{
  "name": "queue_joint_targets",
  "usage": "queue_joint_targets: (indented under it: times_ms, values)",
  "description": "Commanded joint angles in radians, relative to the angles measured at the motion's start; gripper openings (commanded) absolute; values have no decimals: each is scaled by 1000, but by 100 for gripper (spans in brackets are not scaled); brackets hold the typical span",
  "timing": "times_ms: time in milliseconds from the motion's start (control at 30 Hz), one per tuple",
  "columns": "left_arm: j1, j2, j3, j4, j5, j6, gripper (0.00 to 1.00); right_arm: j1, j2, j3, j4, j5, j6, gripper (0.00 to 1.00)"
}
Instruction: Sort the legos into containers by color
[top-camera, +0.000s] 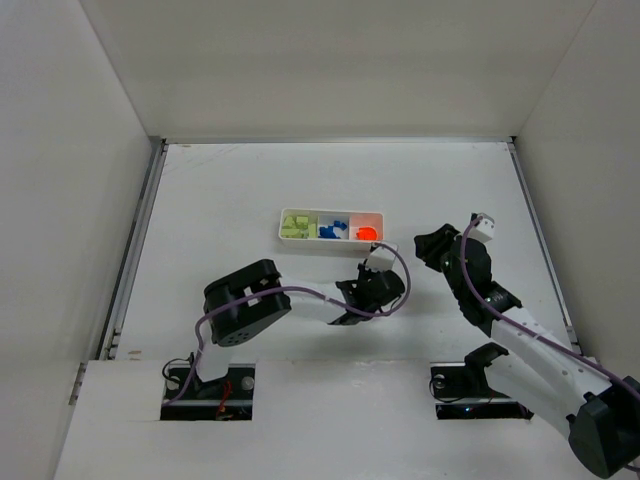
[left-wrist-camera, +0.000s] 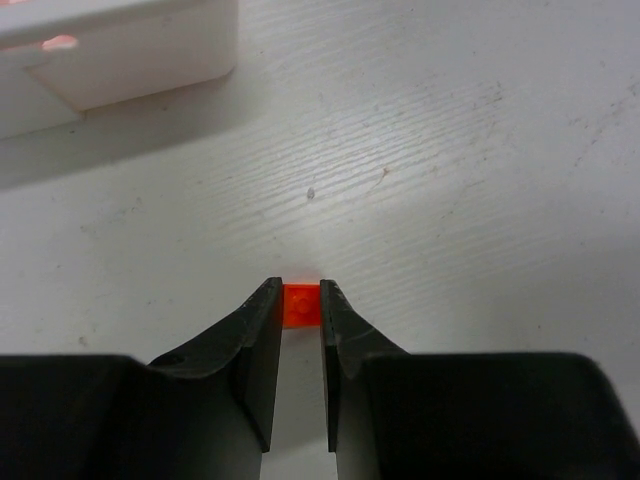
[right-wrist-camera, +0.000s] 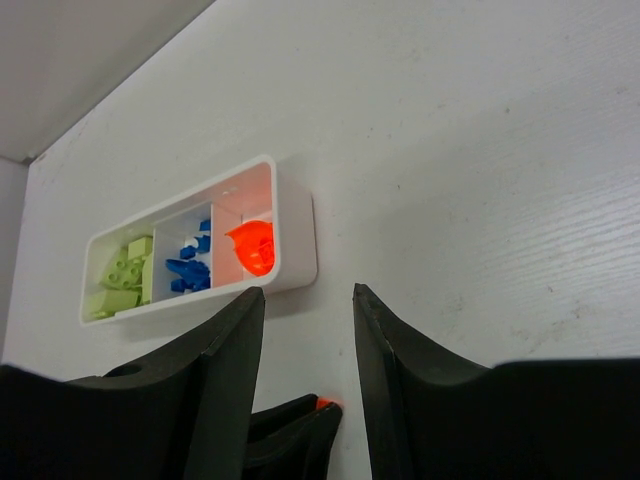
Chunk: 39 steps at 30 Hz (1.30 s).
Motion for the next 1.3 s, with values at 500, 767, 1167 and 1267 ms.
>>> queue_joint_targets:
  times_ms: [500, 767, 1167, 1267]
  values:
    - [53, -212, -30, -100, 99, 46, 16, 0, -29, -10, 18, -8, -5, 46]
    - [-4, -149, -10, -179, 121, 10, 37, 2, -15, -5, 21, -10, -5, 47]
    - [5, -57, 7, -126, 56, 6, 32, 8, -17, -7, 24, -10, -2, 46]
    - [5, -39, 12, -119, 59, 6, 30, 8, -12, -5, 26, -10, -4, 46]
